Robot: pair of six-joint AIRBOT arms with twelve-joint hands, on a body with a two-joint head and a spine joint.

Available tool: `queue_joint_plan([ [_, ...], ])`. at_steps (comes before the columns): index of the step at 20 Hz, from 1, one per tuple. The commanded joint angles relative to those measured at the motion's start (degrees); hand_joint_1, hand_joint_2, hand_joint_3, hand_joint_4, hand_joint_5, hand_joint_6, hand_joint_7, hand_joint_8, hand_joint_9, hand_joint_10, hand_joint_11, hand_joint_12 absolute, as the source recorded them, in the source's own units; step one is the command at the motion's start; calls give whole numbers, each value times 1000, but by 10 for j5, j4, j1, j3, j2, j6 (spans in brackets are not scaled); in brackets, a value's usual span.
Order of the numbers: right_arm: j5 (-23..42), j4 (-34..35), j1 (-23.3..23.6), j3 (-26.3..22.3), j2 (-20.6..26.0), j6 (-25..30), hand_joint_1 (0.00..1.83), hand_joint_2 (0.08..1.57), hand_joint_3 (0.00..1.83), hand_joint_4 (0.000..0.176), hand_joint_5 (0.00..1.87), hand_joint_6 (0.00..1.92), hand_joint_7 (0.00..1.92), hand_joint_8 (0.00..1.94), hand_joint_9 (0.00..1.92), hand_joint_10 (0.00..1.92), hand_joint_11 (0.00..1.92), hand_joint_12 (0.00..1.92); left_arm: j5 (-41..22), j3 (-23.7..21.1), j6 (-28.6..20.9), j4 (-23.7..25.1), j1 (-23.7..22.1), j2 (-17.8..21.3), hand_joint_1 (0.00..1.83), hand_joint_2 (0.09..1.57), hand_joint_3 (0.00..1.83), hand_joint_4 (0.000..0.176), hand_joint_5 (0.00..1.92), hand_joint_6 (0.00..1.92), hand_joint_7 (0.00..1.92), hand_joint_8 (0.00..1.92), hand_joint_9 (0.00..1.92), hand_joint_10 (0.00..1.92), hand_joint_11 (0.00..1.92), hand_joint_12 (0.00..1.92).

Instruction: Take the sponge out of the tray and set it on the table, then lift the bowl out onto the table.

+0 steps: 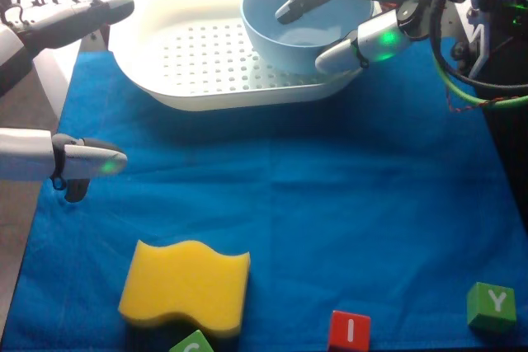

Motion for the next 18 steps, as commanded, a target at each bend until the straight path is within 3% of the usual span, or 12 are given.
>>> queue_joint_plan([
  [1,26,29,10,2,-2,3,670,1107,4,144,552,1,376,1,227,1,0,644,-74,4,-7,-6,-6,-3,805,836,2,138,224,0,223,3,204,6,0,671],
  [2,25,29,10,1,-2,3,696,1108,2,154,551,0,375,0,222,0,0,628,-75,3,-8,-6,-6,-3,829,825,0,130,239,6,225,2,208,6,0,682],
  [3,23,26,10,-1,-2,3,712,1112,2,139,557,3,382,3,229,3,0,628,-75,3,-9,-6,-6,-3,815,828,0,121,247,4,226,2,210,4,0,702],
  [4,22,24,10,-2,-2,4,825,1098,1,87,599,2,431,2,275,6,0,759,-75,3,-9,-6,-6,-3,818,832,0,120,259,4,237,3,223,6,0,732],
  [5,22,21,9,-3,-2,5,855,1098,1,70,607,1,448,3,290,6,0,796,-75,3,-10,-6,-6,-3,818,836,2,111,265,6,238,2,220,3,0,735],
  [6,22,18,9,-4,-2,5,861,1116,5,60,591,2,435,4,282,2,0,735,-76,3,-10,-6,-6,-3,817,836,2,119,266,5,240,3,224,5,0,739],
  [8,21,12,9,-11,-3,5,865,1128,1,26,599,1,473,2,338,6,48,776,-78,3,-11,-6,-6,-4,830,836,1,106,278,5,251,4,233,5,0,760],
  [12,10,-6,9,-16,-11,5,885,1137,0,12,599,3,464,2,341,1,0,808,-79,2,-12,-6,-6,-5,817,843,0,112,280,1,252,1,230,1,0,722],
  [16,5,-11,9,-16,-17,5,853,1134,1,47,596,2,437,2,322,1,22,762,-80,2,-14,-6,-6,-8,826,842,0,121,271,2,267,4,242,4,0,746],
  [17,3,-15,9,-16,-20,5,872,1121,1,23,626,0,467,0,353,2,28,845,-80,3,-14,-6,-6,-9,832,844,1,117,272,2,263,1,241,3,0,750],
  [18,2,-16,9,-15,-21,5,853,1118,0,18,648,0,484,0,374,2,22,895,-80,3,-14,-6,-6,-9,842,843,0,124,272,2,267,2,244,4,0,750],
])
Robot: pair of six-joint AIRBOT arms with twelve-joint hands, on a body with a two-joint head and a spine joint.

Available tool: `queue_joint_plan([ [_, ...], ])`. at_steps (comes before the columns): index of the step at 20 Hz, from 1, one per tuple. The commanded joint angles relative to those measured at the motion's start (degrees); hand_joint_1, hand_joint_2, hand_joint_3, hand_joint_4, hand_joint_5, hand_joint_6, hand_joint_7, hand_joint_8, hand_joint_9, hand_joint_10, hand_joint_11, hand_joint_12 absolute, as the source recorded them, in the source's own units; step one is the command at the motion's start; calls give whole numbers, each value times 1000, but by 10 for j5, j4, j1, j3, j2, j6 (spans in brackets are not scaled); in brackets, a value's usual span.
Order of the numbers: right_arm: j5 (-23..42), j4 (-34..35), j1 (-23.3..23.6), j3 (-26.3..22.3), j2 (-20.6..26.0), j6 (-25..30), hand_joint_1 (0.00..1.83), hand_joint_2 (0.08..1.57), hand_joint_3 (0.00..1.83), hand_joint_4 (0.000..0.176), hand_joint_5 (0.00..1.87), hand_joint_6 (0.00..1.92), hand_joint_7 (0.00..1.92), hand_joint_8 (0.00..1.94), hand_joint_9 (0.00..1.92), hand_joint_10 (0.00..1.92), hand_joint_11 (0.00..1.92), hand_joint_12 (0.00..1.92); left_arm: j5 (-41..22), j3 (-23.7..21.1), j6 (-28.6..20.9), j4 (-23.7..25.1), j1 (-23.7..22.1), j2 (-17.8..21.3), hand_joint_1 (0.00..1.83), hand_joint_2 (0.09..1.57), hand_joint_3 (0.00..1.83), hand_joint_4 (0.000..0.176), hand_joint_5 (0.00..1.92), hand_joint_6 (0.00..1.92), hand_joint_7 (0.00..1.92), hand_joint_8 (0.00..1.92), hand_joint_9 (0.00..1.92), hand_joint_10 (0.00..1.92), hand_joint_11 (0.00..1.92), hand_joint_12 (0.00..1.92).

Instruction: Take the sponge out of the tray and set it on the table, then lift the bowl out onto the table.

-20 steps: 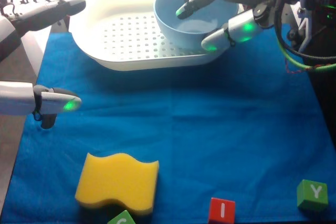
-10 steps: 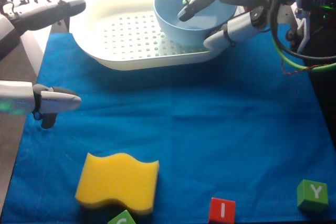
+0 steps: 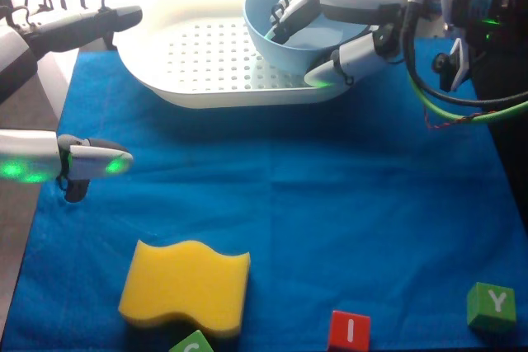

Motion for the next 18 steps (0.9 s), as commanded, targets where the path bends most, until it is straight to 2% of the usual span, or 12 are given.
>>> queue_joint_plan([
  [1,25,22,9,1,-3,1,849,1121,2,12,643,0,482,0,371,0,4,899,-76,3,-5,-8,-6,-2,840,843,0,122,272,2,266,2,247,5,0,751],
  [3,24,18,9,3,-3,1,839,1155,5,12,622,3,474,1,358,1,0,815,-77,3,-5,-8,-6,-3,810,852,3,123,269,0,268,1,256,5,0,782],
  [5,22,15,9,4,-3,1,789,1214,11,0,616,4,505,8,365,3,0,746,-79,3,-5,-8,-6,-3,814,848,0,103,281,5,274,3,261,6,0,783],
  [7,17,5,9,7,-3,1,1038,1169,0,0,842,4,839,8,752,22,443,763,-80,3,-7,-8,-6,-3,819,840,0,107,300,4,283,3,270,5,0,789],
  [8,15,2,9,7,-3,1,1114,1160,21,0,856,907,892,4,873,12,554,780,-80,3,-8,-8,-6,-3,812,839,0,109,302,4,287,4,273,5,0,796],
  [9,13,-2,9,8,-3,1,1114,1160,21,0,856,907,892,4,873,12,554,780,-81,3,-8,-8,-6,-4,812,839,0,109,302,4,287,4,273,5,0,796],
  [10,8,-8,9,8,-3,2,1205,1123,0,0,899,1077,1065,668,1072,9,752,824,-82,3,-10,-8,-6,-4,825,836,0,113,298,1,273,0,258,0,0,792],
  [12,4,-13,9,9,-3,4,1215,1127,4,0,876,1116,1048,862,1061,4,727,815,-83,3,-11,-8,-6,-4,844,839,0,100,303,3,275,1,261,1,0,789],
  [15,3,-13,9,9,-3,5,1211,1134,2,0,919,1163,984,897,1040,2,697,709,-84,3,-12,-8,-5,-4,803,875,8,101,304,1,276,1,262,1,0,771],
  [16,3,-13,9,10,-3,5,1121,1197,0,0,817,1233,953,381,1041,4,717,646,-84,3,-12,-8,-5,-5,804,877,5,104,307,1,283,2,270,3,0,791],
  [17,3,-14,9,10,-3,5,1121,1197,0,0,817,1233,953,381,1041,4,717,646,-84,3,-12,-8,-5,-5,804,877,5,104,307,1,283,2,270,3,0,791],
  [18,3,-14,9,10,-3,5,1099,1217,0,0,791,1259,1016,138,1049,3,715,695,-84,3,-12,-8,-5,-5,789,883,5,100,308,1,289,3,280,5,0,826],
])
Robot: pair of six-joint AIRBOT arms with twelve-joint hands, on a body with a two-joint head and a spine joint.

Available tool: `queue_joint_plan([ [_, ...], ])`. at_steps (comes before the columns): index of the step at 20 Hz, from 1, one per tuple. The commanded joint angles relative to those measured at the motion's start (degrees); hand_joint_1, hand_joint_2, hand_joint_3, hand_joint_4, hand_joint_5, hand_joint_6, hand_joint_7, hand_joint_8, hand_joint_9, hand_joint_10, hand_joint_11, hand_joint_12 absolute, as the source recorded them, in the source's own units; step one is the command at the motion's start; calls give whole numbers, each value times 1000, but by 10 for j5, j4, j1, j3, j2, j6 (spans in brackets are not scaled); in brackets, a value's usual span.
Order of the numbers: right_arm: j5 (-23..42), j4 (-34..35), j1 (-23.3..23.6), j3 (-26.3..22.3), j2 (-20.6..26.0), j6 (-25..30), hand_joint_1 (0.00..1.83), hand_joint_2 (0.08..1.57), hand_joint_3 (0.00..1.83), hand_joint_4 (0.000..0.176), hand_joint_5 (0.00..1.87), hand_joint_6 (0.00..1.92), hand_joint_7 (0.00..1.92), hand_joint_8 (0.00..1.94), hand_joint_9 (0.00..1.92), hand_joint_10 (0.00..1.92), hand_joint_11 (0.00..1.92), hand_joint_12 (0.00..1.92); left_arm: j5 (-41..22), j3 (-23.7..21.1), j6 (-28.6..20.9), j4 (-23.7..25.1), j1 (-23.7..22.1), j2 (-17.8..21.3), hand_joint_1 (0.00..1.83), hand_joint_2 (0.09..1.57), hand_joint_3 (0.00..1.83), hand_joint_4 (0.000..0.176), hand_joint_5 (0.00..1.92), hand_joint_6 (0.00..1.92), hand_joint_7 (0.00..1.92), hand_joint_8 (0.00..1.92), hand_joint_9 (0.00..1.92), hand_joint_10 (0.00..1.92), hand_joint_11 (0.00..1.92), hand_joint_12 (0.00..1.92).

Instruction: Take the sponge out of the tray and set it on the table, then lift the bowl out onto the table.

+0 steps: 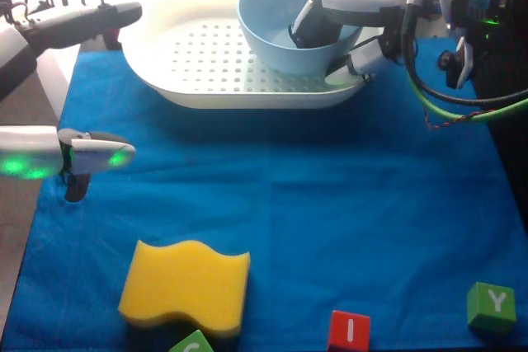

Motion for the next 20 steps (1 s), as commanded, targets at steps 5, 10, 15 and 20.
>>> queue_joint_plan([
  [5,20,19,8,0,-1,2,651,1332,0,0,985,56,1363,44,1399,83,995,1274,-72,6,-5,-6,-5,-4,747,912,10,107,316,3,290,2,282,3,0,826],
  [10,53,52,10,0,4,1,604,1333,0,0,1199,16,1262,1630,1381,1757,1374,1919,-74,6,-5,-6,-5,-5,789,914,3,94,324,2,289,2,273,2,0,808],
  [15,73,55,18,-5,12,1,627,1311,0,0,1217,6,1357,1748,1488,1856,1492,1919,-76,6,-5,-6,-5,-6,771,907,0,98,325,1,299,1,286,2,0,855],
  [20,87,55,32,-15,24,1,657,1345,2,0,1284,12,1365,1569,1475,1759,1446,1921,-79,6,-6,-7,-5,-7,781,907,0,94,318,0,292,0,274,0,0,805],
])
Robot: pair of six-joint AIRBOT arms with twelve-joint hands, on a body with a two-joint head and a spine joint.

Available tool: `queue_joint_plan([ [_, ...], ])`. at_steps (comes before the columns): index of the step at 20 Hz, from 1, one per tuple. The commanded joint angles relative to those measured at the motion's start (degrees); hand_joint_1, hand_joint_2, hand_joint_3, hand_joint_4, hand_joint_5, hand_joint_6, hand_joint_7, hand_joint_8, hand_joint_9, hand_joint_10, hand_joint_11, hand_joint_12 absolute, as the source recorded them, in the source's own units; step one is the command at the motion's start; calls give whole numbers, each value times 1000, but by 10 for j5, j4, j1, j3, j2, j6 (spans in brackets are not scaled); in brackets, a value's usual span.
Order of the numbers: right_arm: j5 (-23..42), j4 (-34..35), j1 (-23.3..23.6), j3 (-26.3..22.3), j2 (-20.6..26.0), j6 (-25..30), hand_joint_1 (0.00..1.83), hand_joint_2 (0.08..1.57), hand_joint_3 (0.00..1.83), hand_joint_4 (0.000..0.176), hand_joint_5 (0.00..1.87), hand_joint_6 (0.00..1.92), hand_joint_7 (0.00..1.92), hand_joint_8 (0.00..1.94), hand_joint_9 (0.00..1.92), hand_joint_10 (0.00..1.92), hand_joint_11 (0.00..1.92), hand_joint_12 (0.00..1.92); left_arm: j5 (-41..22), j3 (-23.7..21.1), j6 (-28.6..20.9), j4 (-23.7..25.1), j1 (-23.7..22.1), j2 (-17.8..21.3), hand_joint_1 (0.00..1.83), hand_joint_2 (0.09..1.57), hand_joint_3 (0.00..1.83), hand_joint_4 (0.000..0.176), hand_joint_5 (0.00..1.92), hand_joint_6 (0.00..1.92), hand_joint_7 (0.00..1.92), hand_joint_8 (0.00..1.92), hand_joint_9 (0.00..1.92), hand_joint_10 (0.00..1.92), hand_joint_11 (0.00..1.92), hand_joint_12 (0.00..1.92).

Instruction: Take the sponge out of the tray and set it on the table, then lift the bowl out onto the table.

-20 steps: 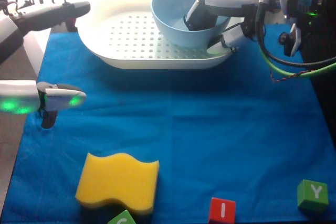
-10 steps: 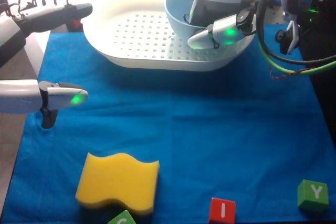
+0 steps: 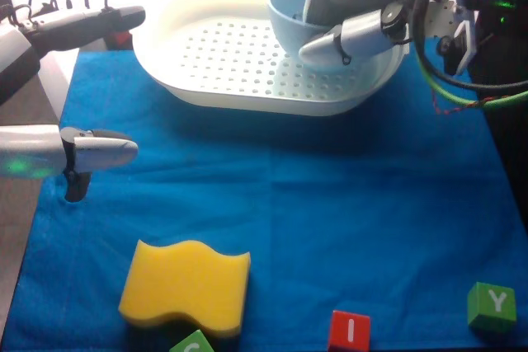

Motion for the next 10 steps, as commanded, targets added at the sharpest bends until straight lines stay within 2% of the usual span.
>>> queue_joint_plan([
  [1,37,34,16,-4,5,3,657,1345,2,0,1284,12,1365,1569,1475,1759,1446,1921,-76,2,-4,-6,-5,-3,781,907,0,94,318,0,292,0,274,0,0,805],
  [2,37,34,21,-9,10,2,698,1356,0,0,1308,15,1385,1003,1447,1232,1327,1620,-76,2,-4,-6,-5,-3,806,900,0,102,315,0,293,1,269,0,0,795],
  [3,39,34,26,-13,14,2,607,1356,0,0,1321,4,1514,404,1412,851,1036,1456,-76,2,-5,-7,-5,-4,815,903,0,75,327,2,299,1,279,2,0,832],
  [4,42,34,29,-14,18,2,603,1367,0,0,1317,1,1526,218,1427,700,1052,1415,-76,2,-5,-7,-5,-4,803,907,1,73,327,2,296,0,278,2,0,837],
  [6,46,34,35,-17,23,2,595,1364,1,0,1307,0,1598,205,1344,1120,1044,1650,-77,2,-5,-7,-5,-4,815,904,0,66,326,1,296,0,280,2,0,834],
  [7,48,34,37,-21,27,2,548,1359,0,0,1291,2,1499,638,1321,1363,1075,1783,-77,2,-5,-7,-5,-5,832,899,0,61,325,0,294,0,279,1,0,828],
  [8,54,34,40,-27,33,2,566,1362,1,0,1292,1,1410,1156,1347,1593,1207,1886,-77,2,-5,-7,-5,-5,859,890,0,56,329,2,287,0,273,0,0,822],
  [9,64,34,43,-37,43,2,612,1361,1,0,1308,4,1325,841,1288,1252,1145,1695,-78,2,-5,-8,-5,-5,825,890,0,65,332,2,293,2,281,3,0,837],
  [10,71,34,45,-45,50,2,629,1357,0,0,1315,3,1410,580,1355,1044,1164,1580,-79,2,-5,-8,-5,-5,817,890,0,70,330,0,291,0,281,2,0,840],
])
